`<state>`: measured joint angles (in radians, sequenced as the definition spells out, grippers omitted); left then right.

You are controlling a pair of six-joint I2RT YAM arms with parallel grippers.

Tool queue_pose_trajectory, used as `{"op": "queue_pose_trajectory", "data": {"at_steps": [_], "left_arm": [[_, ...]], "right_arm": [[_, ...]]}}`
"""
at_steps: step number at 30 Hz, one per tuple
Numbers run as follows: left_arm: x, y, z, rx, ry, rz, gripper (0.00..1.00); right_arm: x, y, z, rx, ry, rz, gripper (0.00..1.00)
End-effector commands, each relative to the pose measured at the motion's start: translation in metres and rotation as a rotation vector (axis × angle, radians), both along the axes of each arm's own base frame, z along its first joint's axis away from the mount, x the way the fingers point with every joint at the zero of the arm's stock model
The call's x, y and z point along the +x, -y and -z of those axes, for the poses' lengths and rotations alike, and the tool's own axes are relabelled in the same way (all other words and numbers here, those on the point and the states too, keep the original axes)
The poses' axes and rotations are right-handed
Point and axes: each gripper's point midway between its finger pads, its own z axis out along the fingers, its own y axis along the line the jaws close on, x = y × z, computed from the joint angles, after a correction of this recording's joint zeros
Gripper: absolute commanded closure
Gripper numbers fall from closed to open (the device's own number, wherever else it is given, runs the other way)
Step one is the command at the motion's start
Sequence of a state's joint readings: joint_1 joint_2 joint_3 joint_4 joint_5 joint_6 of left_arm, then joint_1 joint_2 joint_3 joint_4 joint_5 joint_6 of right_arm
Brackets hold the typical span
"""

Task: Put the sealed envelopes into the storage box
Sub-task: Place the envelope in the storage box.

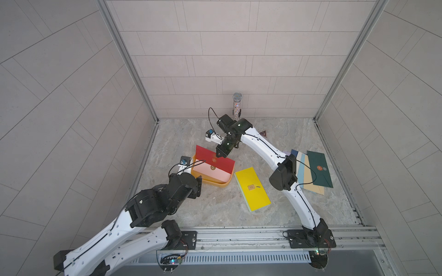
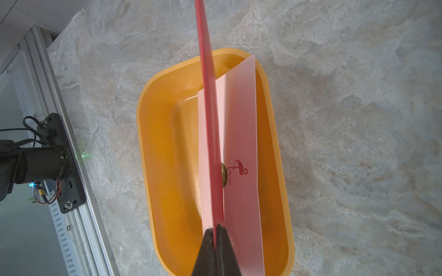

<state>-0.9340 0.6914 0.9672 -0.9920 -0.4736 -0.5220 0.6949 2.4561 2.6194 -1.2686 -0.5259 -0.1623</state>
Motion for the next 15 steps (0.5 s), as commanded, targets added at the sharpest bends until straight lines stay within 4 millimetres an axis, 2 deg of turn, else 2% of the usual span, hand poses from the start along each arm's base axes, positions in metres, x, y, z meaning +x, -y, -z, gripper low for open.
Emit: {"op": "queue_pose_trajectory", "data": {"at_steps": [1,2,4,7,11,15], "left_arm": [[0.001,-0.004,0.001,0.016,0.010,-0.004,0.22],[0.001,-0.004,0.001,0.017,0.009,-0.003,0.22],[0.000,-0.003,0.001,0.017,0.009,-0.002,0.22],[0.000,-0.004,0.001,0.016,0.009,-0.002,0.22],[0.000,-0.004,0.001,0.011,0.012,-0.001,0.22],[-0.001,-0.003,0.001,0.005,0.011,0.003,0.22]], "right_arm": [[-0.002,0.000,0.016,-0.038,-0.013,-0.013,1.00],[-0.002,-0.001,0.018,-0.040,-0.017,-0.012,1.00],[-0.002,-0.002,0.023,-0.056,-0.015,-0.001,0.79],[-0.001,-0.003,0.021,-0.060,-0.004,0.006,0.64],[0.000,-0.004,0.003,-0.032,0.022,0.023,0.62],[0.006,0.003,-0.028,0.000,0.067,0.085,0.62]]}}
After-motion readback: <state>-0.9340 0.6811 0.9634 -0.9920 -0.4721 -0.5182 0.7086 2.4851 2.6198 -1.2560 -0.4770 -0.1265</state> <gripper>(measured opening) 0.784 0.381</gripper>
